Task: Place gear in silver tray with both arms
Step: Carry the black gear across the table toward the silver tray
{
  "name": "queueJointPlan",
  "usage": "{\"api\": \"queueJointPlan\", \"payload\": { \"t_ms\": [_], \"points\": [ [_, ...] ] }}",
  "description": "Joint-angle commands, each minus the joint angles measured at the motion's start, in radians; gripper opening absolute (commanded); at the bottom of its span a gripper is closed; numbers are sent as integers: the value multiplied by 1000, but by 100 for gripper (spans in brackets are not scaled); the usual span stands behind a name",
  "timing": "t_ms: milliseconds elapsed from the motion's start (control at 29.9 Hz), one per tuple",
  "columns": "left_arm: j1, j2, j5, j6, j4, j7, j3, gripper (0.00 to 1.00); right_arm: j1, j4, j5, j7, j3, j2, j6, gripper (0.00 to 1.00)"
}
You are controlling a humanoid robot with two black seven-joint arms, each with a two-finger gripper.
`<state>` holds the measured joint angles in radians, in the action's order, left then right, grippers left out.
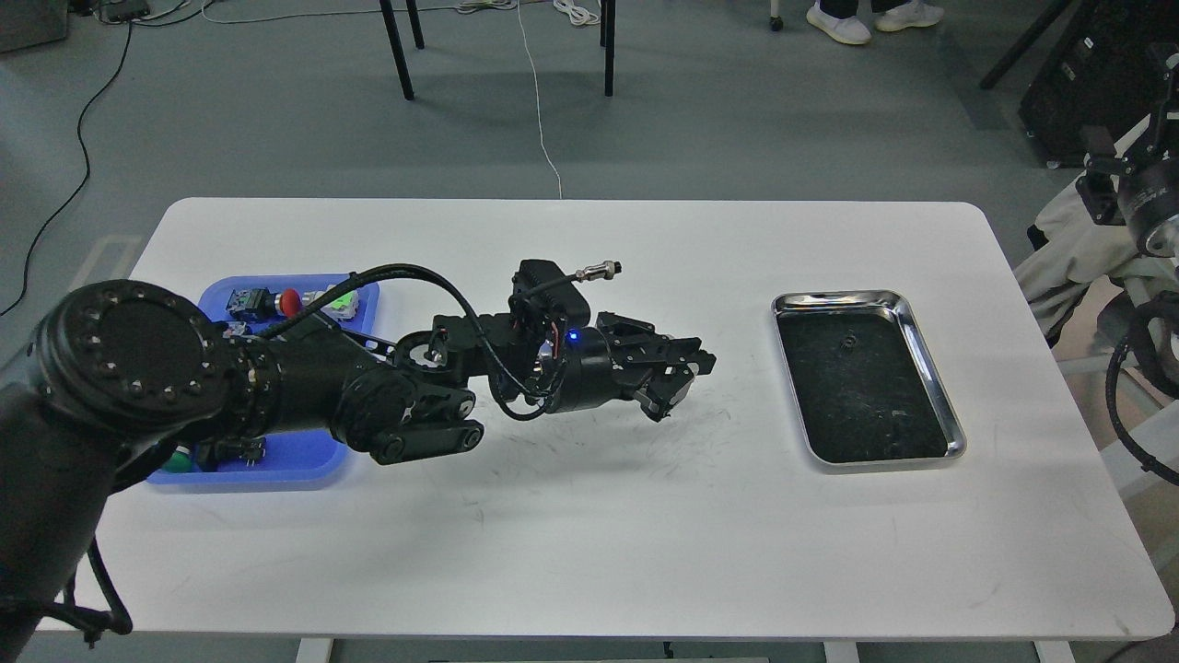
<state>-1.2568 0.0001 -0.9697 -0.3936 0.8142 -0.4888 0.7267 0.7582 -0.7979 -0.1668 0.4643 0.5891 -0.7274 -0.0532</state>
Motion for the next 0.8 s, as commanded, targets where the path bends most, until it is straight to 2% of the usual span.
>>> {"api": "queueJointPlan", "payload": {
  "t_ms": [0,769],
  "points": [
    [68,0,6,22,-78,0,-7,9,1,-1,-3,-4,0,-13,0,96],
    [82,0,-132,-7,6,0,-27,11,39,0,-10,-6,-51,-18,0,96]
  ]
}}
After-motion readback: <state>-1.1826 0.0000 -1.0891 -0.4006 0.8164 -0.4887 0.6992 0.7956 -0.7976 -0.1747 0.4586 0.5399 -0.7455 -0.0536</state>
